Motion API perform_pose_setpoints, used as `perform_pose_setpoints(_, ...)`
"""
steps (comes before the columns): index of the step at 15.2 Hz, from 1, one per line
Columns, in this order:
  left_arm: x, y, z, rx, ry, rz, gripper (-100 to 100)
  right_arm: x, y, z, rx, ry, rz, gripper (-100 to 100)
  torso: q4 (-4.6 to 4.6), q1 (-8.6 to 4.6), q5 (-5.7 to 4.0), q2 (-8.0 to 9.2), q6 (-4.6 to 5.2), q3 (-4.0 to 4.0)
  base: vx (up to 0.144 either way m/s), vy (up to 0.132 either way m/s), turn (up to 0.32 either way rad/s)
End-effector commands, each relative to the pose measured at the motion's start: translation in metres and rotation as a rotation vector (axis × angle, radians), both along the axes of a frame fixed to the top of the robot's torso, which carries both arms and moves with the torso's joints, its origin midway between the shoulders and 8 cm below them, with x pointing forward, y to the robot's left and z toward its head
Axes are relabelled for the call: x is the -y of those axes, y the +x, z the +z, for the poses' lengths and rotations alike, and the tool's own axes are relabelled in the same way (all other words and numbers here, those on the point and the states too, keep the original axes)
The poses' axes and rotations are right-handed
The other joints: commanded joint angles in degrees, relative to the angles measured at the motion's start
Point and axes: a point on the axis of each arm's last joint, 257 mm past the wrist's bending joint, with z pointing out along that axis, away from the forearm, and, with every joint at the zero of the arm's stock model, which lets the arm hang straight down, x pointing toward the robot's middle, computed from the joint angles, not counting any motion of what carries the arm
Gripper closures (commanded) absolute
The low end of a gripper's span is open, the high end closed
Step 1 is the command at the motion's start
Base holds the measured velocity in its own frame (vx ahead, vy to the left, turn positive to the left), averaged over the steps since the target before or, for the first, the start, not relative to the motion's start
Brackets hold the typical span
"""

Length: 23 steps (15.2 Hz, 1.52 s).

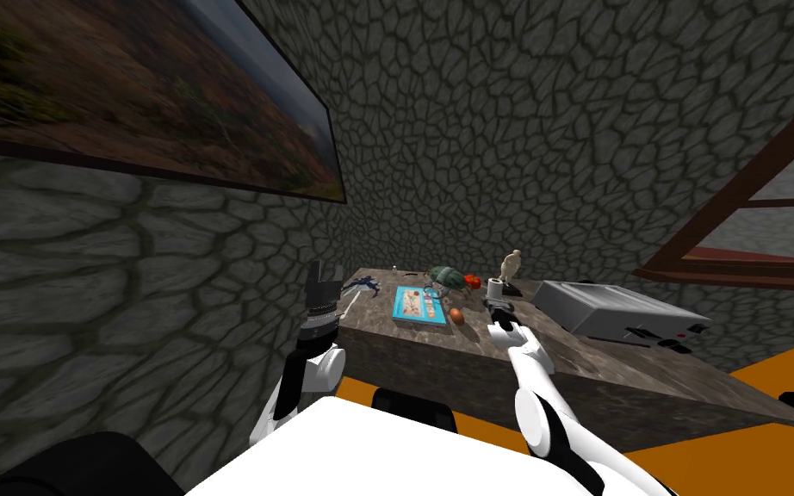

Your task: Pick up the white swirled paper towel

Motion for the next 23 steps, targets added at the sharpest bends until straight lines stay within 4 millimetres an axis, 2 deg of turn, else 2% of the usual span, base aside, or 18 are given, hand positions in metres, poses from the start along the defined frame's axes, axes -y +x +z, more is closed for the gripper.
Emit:
perform_pose_setpoints(1,0.000,0.000,0.000,0.000,0.000,0.000,0,-0.009,0.000,-0.009,-0.046,-0.015,0.010,100,0.00,0.00,0.00,0.00,0.00,0.00,-0.013,-0.091,-0.011)
perform_pose_setpoints(3,0.000,0.000,0.000,0.000,0.000,0.000,0,-0.023,0.004,-0.015,-0.067,0.003,0.023,100,-0.14,-0.08,-0.09,-0.04,0.07,-0.09,-0.004,-0.043,-0.001)
perform_pose_setpoints(6,0.000,0.000,0.000,0.000,0.000,0.000,0,-0.023,0.004,-0.016,-0.049,0.053,0.005,100,-0.36,0.12,-0.24,-0.16,0.01,-0.25,0.000,0.003,-0.002)
perform_pose_setpoints(7,0.000,0.000,0.000,0.000,0.000,0.000,0,-0.036,0.005,-0.021,-0.089,0.020,0.018,100,-0.41,0.15,-0.29,-0.18,0.01,-0.29,-0.007,-0.058,-0.072)
perform_pose_setpoints(8,0.000,0.000,0.000,0.000,0.000,0.000,0,-0.034,0.005,-0.021,-0.094,0.008,0.016,100,-0.50,0.00,-0.36,-0.17,0.06,-0.33,-0.013,-0.103,-0.069)
perform_pose_setpoints(11,0.000,0.000,0.000,0.000,0.000,0.000,0,-0.052,0.009,-0.028,-0.123,0.015,0.026,100,-0.61,-0.30,-0.47,-0.21,0.15,-0.40,-0.009,-0.065,-0.007)
perform_pose_setpoints(14,0.000,0.000,0.000,0.000,0.000,0.000,0,-0.053,0.008,-0.029,-0.107,0.058,0.008,100,-0.77,-0.13,-0.59,-0.32,0.16,-0.54,0.001,-0.001,0.001)
perform_pose_setpoints(15,0.000,0.000,0.000,0.000,0.000,0.000,0,-0.065,0.009,-0.030,-0.135,0.019,0.017,100,-0.80,-0.11,-0.63,-0.33,0.17,-0.56,0.007,-0.057,-0.088)
perform_pose_setpoints(18,0.000,0.000,0.000,0.000,0.000,0.000,0,-0.079,0.011,-0.033,-0.162,-0.013,0.024,100,-0.85,-0.52,-0.72,-0.31,0.26,-0.57,-0.013,-0.086,-0.031)
perform_pose_setpoints(23,0.000,0.000,0.000,0.000,0.000,0.000,0,-0.079,0.009,-0.035,-0.140,0.046,-0.005,100,-0.98,-0.30,-0.81,-0.38,0.37,-0.68,-0.002,-0.005,0.002)
